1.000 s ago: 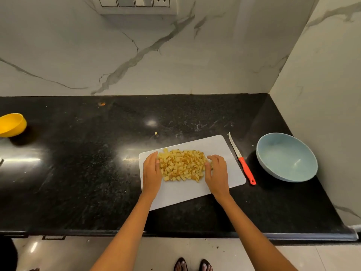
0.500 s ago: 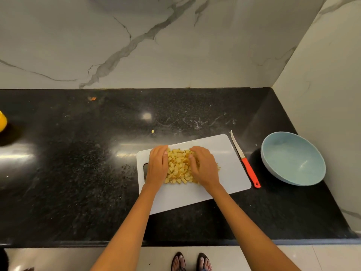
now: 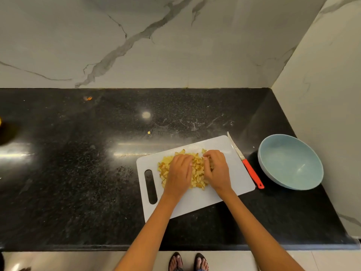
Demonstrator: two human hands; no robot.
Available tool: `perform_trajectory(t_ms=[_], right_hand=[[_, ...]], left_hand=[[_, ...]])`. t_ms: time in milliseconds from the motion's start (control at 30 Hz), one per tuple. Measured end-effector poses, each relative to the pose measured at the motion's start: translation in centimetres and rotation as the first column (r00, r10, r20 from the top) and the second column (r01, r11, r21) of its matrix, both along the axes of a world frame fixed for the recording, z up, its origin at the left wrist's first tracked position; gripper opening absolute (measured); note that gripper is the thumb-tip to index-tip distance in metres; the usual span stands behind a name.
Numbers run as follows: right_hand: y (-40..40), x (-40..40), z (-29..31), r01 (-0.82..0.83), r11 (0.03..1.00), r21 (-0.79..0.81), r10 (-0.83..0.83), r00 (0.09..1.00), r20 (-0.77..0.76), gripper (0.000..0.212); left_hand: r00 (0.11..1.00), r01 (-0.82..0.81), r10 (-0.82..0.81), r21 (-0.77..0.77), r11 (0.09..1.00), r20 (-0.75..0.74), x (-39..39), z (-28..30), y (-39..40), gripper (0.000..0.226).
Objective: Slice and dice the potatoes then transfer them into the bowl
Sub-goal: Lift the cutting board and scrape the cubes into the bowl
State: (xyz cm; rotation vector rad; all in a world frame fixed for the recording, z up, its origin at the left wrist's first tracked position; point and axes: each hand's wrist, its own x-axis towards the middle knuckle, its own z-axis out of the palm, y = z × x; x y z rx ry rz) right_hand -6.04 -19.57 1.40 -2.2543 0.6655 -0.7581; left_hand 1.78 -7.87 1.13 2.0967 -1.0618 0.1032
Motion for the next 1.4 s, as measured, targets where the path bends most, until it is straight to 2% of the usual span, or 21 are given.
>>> perform_trajectory(t_ms=[133,200,233,300,367,433,467,500,533,633,700,767,1000,1100,1167,1233,1300,1400], right_hand=[[-0.6,-0.9,0.8,0.022,0.999,0.038,-0.023,0.999,0.029,0.026],[-1.0,-1.3,1.1,0.045,0.997,0.063,-0.047,0.998,0.031,0.024],[-1.1,-1.4,1.1,0.057,0.995,0.082,-0.059,0.998,0.017,0.020],[-1.1,-1.7,1.1,0.067,0.993,0.099,-0.065,0.998,-0.025,0.013],[-1.0,-1.9,1.1,0.057,0.995,0.087,-0.054,0.998,-0.038,0.012],[-0.4,-2.2,1.9,0.049,0.995,0.088,-0.051,0.999,0.011,0.013],[0.2,-2.2,2.6,0.043,0.994,0.096,-0.048,0.998,0.049,0.015],[0.9,-2.1,3.4,0.022,0.996,0.089,-0.029,0.996,0.088,0.019],[1.8,-1.9,4.3,-0.019,0.998,0.063,0.011,0.993,0.117,0.022],[4.5,-0.9,6.1,-0.186,0.982,-0.032,0.188,0.970,0.153,0.023],[5.1,-0.4,5.8,-0.228,0.973,-0.036,0.230,0.964,0.131,0.023],[4.7,-0.3,4.9,-0.192,0.981,-0.010,0.192,0.976,0.104,0.025],[1.0,-2.2,4.3,-0.022,0.993,0.113,0.017,0.999,0.040,0.022],[-0.5,-3.8,3.5,0.122,0.988,0.100,-0.117,0.992,-0.048,0.019],[-1.1,-4.6,2.8,0.272,0.962,0.002,-0.265,0.937,-0.227,0.022],[-1.3,-4.9,2.3,0.326,0.936,-0.132,-0.350,0.829,-0.435,0.028],[-1.1,-4.6,2.2,0.313,0.928,-0.203,-0.373,0.755,-0.540,0.033],[-1.1,-3.7,2.3,0.361,0.911,-0.198,-0.407,0.712,-0.572,0.035]], left_hand=[[0.997,0.022,-0.022,0.000,1.000,0.078,-0.3,0.6,-0.5,0.036],[0.998,0.010,-0.006,-0.059,0.998,0.062,-0.7,1.4,-0.6,0.036],[1.000,-0.011,0.012,-0.109,0.994,0.004,-1.0,2.0,-0.7,0.036],[0.975,-0.110,0.062,-0.221,0.969,-0.211,-1.4,3.2,-0.9,0.033],[0.852,-0.287,0.101,-0.298,0.910,-0.514,-1.6,4.5,-1.2,0.027],[0.588,-0.454,0.005,-0.325,0.830,-0.809,-1.4,5.9,-1.5,0.027],[0.446,-0.511,-0.074,-0.322,0.797,-0.892,-1.2,6.3,-1.6,0.030],[0.345,-0.547,-0.135,-0.316,0.775,-0.929,-1.0,6.6,-1.7,0.033],[0.288,-0.572,-0.160,-0.304,0.762,-0.944,-0.9,6.7,-1.8,0.035],[0.217,-0.642,-0.177,-0.277,0.715,-0.960,-1.1,7.0,-2.3,0.038],[0.218,-0.661,-0.178,-0.280,0.696,-0.960,-1.4,7.4,-2.8,0.040],[0.256,-0.668,-0.147,-0.285,0.688,-0.955,-1.7,7.8,-3.1,0.040],[0.486,-0.606,0.050,-0.295,0.738,-0.873,-1.3,7.4,-0.7,0.031],[0.602,-0.669,0.293,-0.268,0.694,-0.743,-0.2,6.7,3.7,0.024],[0.590,-0.725,0.548,-0.090,0.683,-0.593,0.4,5.3,6.9,0.026],[0.522,-0.732,0.722,0.196,0.653,-0.454,0.5,4.0,8.6,0.033],[0.497,-0.666,0.785,0.416,0.619,-0.371,0.1,3.7,8.6,0.044],[0.475,-0.592,0.780,0.507,0.626,-0.408,0.5,4.3,7.6,0.046]])
